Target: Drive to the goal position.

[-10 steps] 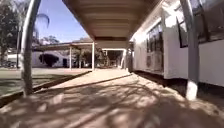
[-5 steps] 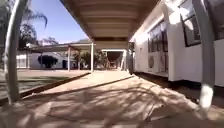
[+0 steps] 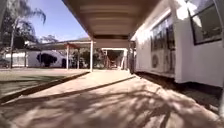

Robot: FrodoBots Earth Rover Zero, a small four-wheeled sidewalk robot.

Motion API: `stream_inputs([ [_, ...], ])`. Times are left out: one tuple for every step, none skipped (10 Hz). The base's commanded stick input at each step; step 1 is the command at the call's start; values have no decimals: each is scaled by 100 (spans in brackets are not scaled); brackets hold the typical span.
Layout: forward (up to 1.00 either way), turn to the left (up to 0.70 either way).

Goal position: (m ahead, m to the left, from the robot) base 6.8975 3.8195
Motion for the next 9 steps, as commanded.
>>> stream_inputs([
  [70, 0],
  [70, 0],
  [70, 0],
  [70, 0],
  [70, 0],
  [70, 0],
  [70, 0],
  [70, 0],
  [70, 0],
])
